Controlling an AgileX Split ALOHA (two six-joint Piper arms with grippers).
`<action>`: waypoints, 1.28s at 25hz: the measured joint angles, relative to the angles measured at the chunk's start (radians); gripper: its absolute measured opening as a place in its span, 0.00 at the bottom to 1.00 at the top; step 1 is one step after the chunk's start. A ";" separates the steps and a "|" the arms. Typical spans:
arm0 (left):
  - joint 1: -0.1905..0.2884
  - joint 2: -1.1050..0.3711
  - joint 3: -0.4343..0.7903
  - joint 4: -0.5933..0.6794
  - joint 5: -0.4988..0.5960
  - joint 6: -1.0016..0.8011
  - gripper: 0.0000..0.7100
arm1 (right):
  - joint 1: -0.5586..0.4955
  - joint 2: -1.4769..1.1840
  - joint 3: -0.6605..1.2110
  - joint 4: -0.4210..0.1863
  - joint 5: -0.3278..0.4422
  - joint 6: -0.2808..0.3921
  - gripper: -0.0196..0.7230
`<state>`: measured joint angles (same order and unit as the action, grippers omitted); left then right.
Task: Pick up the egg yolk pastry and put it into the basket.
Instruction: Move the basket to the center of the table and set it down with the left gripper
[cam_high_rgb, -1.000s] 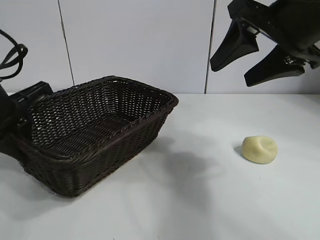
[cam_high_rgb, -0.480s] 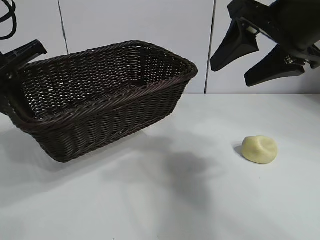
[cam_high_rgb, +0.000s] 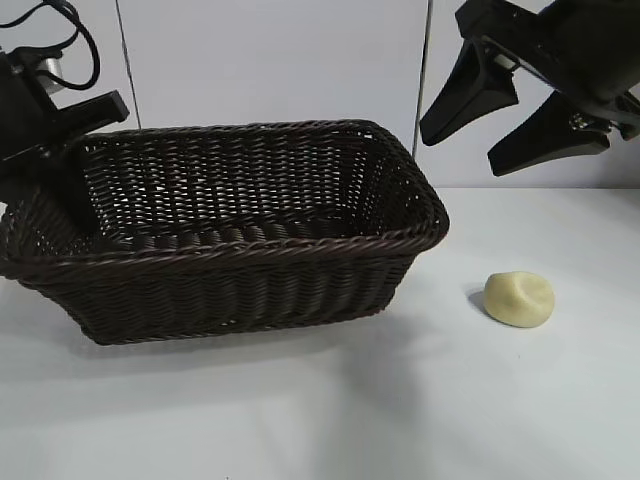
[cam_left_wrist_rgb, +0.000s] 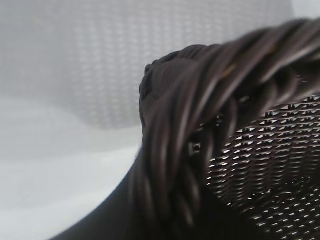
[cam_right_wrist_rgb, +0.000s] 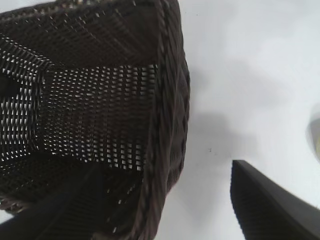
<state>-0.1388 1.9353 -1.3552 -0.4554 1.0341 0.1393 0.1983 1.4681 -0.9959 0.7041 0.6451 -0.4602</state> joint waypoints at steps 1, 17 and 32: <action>0.000 0.004 -0.001 -0.001 -0.003 0.006 0.14 | 0.000 0.000 0.000 0.000 0.000 0.000 0.72; -0.066 0.051 -0.001 0.016 -0.084 0.021 0.14 | 0.000 0.000 0.000 0.000 0.000 0.000 0.72; -0.066 0.092 -0.002 0.018 -0.090 0.021 0.38 | 0.000 0.000 0.000 0.000 0.000 0.000 0.72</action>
<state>-0.2050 2.0271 -1.3571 -0.4372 0.9442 0.1605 0.1983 1.4681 -0.9959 0.7041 0.6451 -0.4602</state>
